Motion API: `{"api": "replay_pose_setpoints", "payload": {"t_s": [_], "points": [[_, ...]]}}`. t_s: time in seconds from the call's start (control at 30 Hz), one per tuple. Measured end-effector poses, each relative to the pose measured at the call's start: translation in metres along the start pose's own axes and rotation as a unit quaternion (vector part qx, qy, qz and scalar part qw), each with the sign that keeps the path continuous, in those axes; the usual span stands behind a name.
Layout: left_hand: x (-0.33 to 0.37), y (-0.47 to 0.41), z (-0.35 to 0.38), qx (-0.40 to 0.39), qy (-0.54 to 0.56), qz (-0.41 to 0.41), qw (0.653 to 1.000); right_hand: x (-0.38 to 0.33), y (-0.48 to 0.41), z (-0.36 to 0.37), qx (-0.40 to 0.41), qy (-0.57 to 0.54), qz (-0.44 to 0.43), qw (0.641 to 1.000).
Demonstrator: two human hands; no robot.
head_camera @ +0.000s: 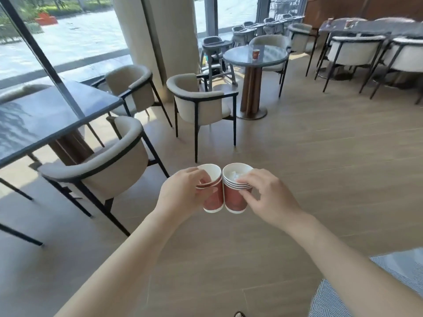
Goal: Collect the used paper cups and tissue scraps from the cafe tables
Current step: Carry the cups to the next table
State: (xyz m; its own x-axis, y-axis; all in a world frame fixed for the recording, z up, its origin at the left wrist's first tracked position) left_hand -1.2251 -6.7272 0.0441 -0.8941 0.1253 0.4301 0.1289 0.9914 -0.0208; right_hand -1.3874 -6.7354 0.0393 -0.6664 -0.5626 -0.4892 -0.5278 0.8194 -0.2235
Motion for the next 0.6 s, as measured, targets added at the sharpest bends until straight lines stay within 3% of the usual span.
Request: {"api": "replay_pose_setpoints", "payload": {"t_s": [0.4, 0.6], "points": [[0.024, -0.254, 0.034, -0.023, 0.0, 0.081, 0.996, 0.182, -0.141, -0.056, 0.042, 0.004, 0.089, 0.995], [0.017, -0.397, 0.037, -0.03, 0.021, 0.117, 0.992, 0.262, -0.248, -0.072, 0.051, 0.017, 0.091, 0.994]]}}
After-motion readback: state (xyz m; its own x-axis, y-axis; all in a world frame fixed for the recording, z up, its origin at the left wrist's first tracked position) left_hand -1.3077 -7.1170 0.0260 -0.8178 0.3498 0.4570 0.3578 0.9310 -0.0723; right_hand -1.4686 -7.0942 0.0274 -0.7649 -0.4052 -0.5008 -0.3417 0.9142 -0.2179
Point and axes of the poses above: each hand's wrist, its own y-axis away from the middle knuckle, its own z-axis out of the palm, x = y × z, the point moved 10 cm from there along -y, towards the middle knuckle, and after that the axes turned 13 degrees about -x, right-handed, at the moved point
